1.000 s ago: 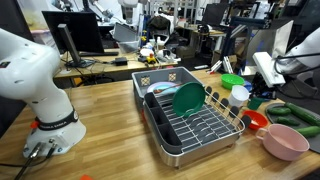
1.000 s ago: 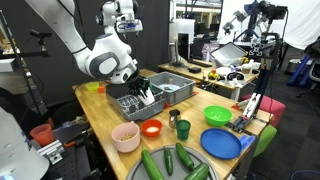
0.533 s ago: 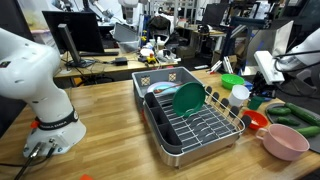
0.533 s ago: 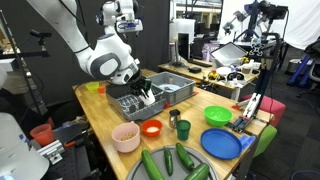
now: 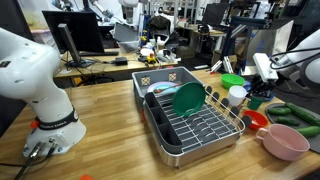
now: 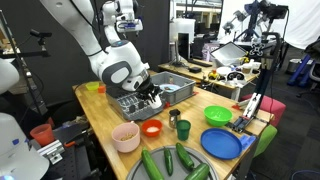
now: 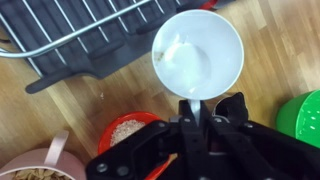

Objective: Pour the things in the white mug into the pink bowl

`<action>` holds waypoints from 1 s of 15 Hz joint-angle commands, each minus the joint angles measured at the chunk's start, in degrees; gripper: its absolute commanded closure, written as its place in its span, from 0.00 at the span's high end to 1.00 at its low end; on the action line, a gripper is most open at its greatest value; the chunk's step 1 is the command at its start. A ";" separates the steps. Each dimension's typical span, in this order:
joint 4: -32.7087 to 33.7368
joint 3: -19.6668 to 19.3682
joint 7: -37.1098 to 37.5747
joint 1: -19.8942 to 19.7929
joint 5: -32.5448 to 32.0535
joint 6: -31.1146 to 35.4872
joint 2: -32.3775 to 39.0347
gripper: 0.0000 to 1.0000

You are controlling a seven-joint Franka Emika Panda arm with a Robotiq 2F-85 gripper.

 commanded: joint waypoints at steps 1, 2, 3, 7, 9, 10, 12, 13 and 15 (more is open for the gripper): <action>2.66 8.57 -3.00 -11.80 -2.32 -1.21 4.24 0.02; 3.23 10.30 -3.77 -14.44 -2.91 -1.81 5.18 0.02; 3.84 11.94 -4.52 -16.75 -3.47 -2.74 6.18 0.02; 5.22 17.05 -7.34 -23.01 -4.77 -8.07 9.05 0.02; 5.57 19.20 -8.64 -25.31 -4.61 -10.96 9.85 0.02; 5.66 19.83 -9.12 -26.04 -4.45 -12.49 9.75 0.02; 5.93 21.02 -10.03 -27.48 -4.14 -15.20 9.69 0.02; 6.00 21.38 -10.40 -28.00 -4.06 -16.45 9.45 0.02; 5.17 17.00 -17.04 -21.58 6.97 -14.28 6.23 0.02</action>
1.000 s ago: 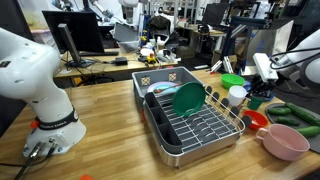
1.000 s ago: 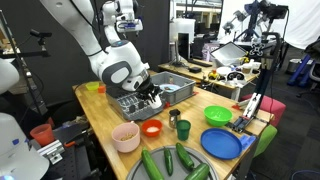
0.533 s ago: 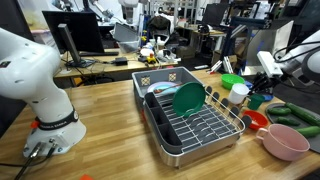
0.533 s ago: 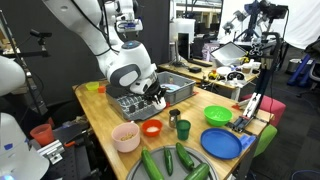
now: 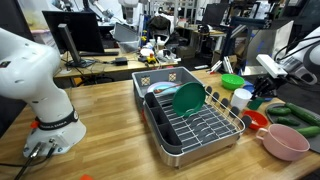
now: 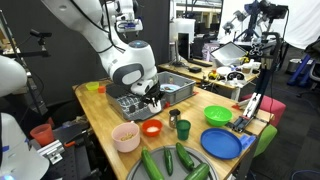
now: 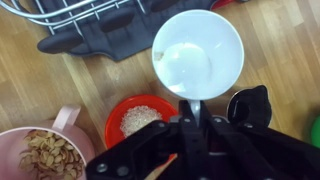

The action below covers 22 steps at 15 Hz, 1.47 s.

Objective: Pour the things in the white mug into the pink bowl

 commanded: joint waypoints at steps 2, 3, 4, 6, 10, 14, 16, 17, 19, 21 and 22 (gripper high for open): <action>0.02 -3.36 -12.66 5.86 17.02 0.34 -2.37 0.09; 0.10 -3.80 -13.81 6.79 18.53 0.31 -2.50 0.09; 0.12 -4.12 -13.87 7.57 18.95 0.31 -2.75 0.09; 0.13 -4.56 -13.87 8.06 19.11 0.31 -3.23 0.09; 1.17 -1.46 -8.47 3.40 12.71 -0.34 0.38 0.02; 4.74 -5.24 -19.98 8.82 29.77 -1.06 1.98 0.02; 6.89 -7.95 -23.64 11.53 35.55 -1.88 2.70 0.02; 7.84 -9.72 -25.06 13.24 37.88 -2.26 2.93 0.02; 9.31 -14.57 -27.06 17.87 41.36 -3.29 3.10 0.02; 10.64 -19.54 -28.82 22.76 44.23 -5.05 3.80 0.02; 11.20 -22.19 -29.47 25.55 45.45 -5.96 4.11 0.02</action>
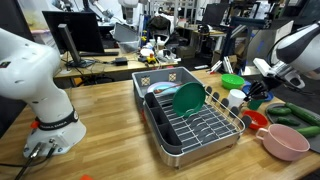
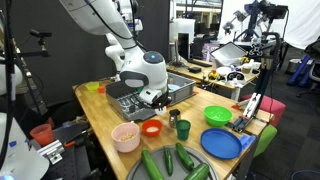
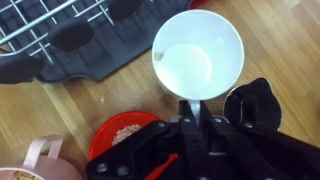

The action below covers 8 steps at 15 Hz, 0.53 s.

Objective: Pour the things in the white mug into the pink bowl

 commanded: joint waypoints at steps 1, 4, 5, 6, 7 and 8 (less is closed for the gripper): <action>3.12 -8.98 -4.02 9.57 5.98 -3.89 1.02 0.02; 5.00 -16.95 -6.13 18.20 10.37 -5.98 1.76 0.02; 5.57 -19.28 -6.47 20.63 11.35 -6.69 2.00 0.02; 6.15 -21.49 -6.63 22.93 12.20 -7.53 2.17 0.02; 6.56 -23.21 -6.87 24.73 13.03 -8.26 2.24 0.02; 7.00 -24.76 -7.11 26.28 13.68 -9.18 2.26 0.11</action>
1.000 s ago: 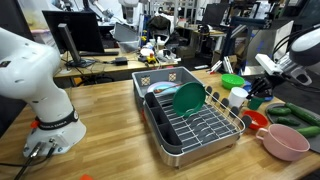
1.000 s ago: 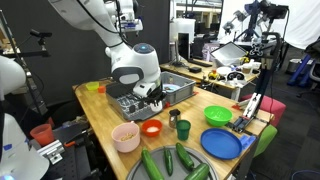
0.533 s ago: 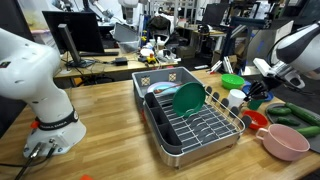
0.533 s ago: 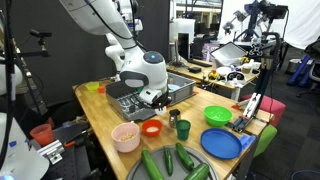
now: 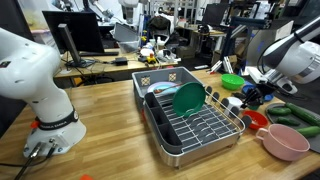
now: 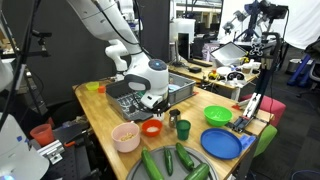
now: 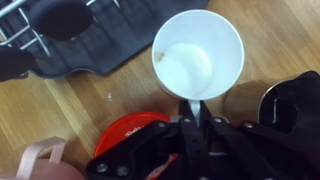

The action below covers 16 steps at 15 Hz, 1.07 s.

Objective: Pour the things in the white mug into the pink bowl

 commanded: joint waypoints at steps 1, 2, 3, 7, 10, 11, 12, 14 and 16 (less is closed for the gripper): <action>2.44 -6.34 -2.78 6.21 3.66 -4.15 0.42 0.36; 2.77 -7.59 -2.80 7.44 4.08 -4.84 0.40 0.36; 3.04 -8.58 -2.96 8.32 4.39 -5.67 0.35 0.41; 3.08 -10.92 -4.77 10.48 5.94 -7.39 -0.58 0.69; 1.71 -11.68 -7.18 11.20 8.49 -6.33 -2.34 0.88; 0.85 -11.71 -8.23 11.40 9.82 -5.82 -3.37 0.96; 0.18 -11.80 -9.24 11.67 11.17 -5.44 -4.20 0.99; -2.00 -11.54 -12.08 12.27 15.25 -4.33 -6.64 1.00; -5.24 -7.57 -14.95 9.77 18.87 -1.69 -9.68 1.00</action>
